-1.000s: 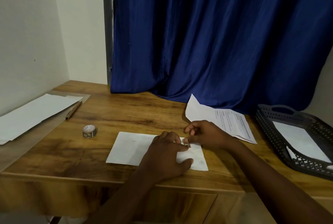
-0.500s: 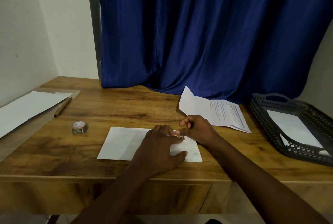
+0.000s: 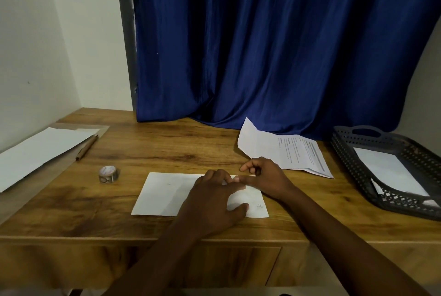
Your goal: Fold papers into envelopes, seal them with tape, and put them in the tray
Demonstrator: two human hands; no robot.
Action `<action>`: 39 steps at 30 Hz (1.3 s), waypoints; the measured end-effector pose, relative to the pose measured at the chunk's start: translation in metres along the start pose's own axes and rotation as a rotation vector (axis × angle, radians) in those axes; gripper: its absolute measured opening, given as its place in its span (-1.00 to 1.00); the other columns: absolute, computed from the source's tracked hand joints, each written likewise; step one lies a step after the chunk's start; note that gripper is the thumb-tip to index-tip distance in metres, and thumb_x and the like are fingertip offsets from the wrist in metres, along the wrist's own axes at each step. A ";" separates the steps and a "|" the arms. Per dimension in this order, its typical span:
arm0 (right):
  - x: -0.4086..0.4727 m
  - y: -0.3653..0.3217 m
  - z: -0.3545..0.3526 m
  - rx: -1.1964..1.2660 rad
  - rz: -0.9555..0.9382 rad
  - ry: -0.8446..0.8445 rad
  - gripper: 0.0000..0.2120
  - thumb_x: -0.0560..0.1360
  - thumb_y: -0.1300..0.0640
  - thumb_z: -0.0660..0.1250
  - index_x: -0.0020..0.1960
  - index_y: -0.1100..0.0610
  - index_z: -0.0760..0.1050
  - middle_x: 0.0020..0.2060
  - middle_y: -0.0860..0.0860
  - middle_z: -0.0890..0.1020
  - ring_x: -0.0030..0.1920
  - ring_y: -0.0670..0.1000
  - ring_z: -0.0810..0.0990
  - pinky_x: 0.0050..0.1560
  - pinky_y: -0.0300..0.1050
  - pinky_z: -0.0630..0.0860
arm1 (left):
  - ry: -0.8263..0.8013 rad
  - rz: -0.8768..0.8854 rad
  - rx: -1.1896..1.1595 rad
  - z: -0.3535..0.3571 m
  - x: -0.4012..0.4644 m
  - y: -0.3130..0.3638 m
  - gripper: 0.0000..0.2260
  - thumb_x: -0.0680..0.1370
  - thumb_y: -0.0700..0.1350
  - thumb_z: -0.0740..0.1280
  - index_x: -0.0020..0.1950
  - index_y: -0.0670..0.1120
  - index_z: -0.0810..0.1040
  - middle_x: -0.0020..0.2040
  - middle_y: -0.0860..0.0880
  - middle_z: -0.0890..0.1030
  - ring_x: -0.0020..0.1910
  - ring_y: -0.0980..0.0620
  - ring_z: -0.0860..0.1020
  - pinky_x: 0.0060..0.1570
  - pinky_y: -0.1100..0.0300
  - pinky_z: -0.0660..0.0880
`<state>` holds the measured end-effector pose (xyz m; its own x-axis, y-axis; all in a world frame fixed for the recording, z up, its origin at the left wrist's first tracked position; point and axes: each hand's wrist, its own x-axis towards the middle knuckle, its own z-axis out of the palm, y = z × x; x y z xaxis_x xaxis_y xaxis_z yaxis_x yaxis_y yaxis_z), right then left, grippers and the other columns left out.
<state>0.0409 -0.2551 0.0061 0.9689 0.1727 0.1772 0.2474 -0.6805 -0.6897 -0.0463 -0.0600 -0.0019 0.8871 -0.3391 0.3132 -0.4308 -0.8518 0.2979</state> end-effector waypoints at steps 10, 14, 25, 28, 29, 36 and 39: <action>0.004 -0.003 0.006 -0.038 0.033 0.029 -0.64 0.24 -0.20 0.61 -0.10 -0.05 0.61 -0.26 -0.07 0.59 -0.26 -0.09 0.53 -0.24 -0.16 0.47 | -0.047 0.035 0.042 0.000 0.001 -0.002 -0.46 0.54 0.41 0.13 0.50 0.31 0.36 0.44 0.16 0.30 0.41 0.12 0.21 0.43 0.09 0.21; 0.003 -0.004 0.008 -0.028 0.041 0.052 -0.65 0.24 -0.20 0.61 -0.10 -0.05 0.62 -0.28 -0.09 0.58 -0.27 -0.10 0.52 -0.27 -0.21 0.43 | 0.006 -0.012 -0.087 0.002 0.000 0.001 -0.46 0.51 0.36 0.28 0.44 0.20 0.49 0.38 0.19 0.37 0.36 0.17 0.25 0.41 0.14 0.28; -0.004 -0.003 0.000 0.008 -0.013 -0.016 -0.66 0.30 -0.17 0.59 -0.01 -0.08 0.65 -0.13 -0.09 0.61 -0.14 -0.09 0.55 -0.13 -0.17 0.47 | 0.044 -0.045 -0.137 0.001 0.000 0.003 -0.49 0.51 0.30 0.35 0.37 0.08 0.56 0.39 0.17 0.45 0.36 0.19 0.29 0.31 0.26 0.24; -0.004 -0.004 0.002 0.003 -0.017 0.009 -0.80 0.39 -0.06 0.56 -0.02 -0.07 0.66 -0.14 -0.08 0.65 -0.14 -0.10 0.58 -0.12 -0.18 0.48 | 0.059 -0.054 -0.133 0.000 -0.001 0.004 -0.53 0.50 0.30 0.36 0.33 0.09 0.58 0.38 0.16 0.47 0.35 0.19 0.32 0.32 0.25 0.28; -0.002 -0.004 0.002 0.036 -0.014 0.028 -0.89 0.45 -0.01 0.51 -0.03 -0.06 0.67 -0.15 -0.11 0.68 -0.12 -0.13 0.60 -0.07 -0.18 0.50 | 0.068 -0.064 -0.124 0.000 -0.001 0.004 -0.54 0.49 0.31 0.37 0.29 0.11 0.56 0.37 0.16 0.47 0.34 0.19 0.34 0.33 0.24 0.32; -0.003 -0.005 -0.005 0.114 0.071 0.074 -0.89 0.57 -0.02 0.37 -0.03 -0.06 0.67 -0.09 -0.21 0.70 0.00 -0.12 0.65 0.19 -0.02 0.59 | 0.126 -0.085 -0.066 -0.007 -0.002 0.008 -0.32 0.42 0.40 0.34 0.45 0.15 0.30 0.44 0.12 0.38 0.38 0.10 0.34 0.39 0.12 0.35; -0.003 -0.012 -0.011 0.109 0.118 -0.001 -0.86 0.54 -0.07 0.40 -0.06 -0.03 0.67 -0.14 -0.13 0.71 -0.05 -0.04 0.68 0.08 -0.06 0.63 | 0.135 -0.112 -0.063 -0.007 -0.001 0.008 -0.23 0.42 0.41 0.34 0.53 0.13 0.20 0.52 0.09 0.32 0.46 0.06 0.31 0.44 0.06 0.31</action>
<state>0.0353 -0.2550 0.0217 0.9912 0.0971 0.0898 0.1307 -0.6144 -0.7781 -0.0520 -0.0637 0.0068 0.9016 -0.1836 0.3917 -0.3442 -0.8530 0.3923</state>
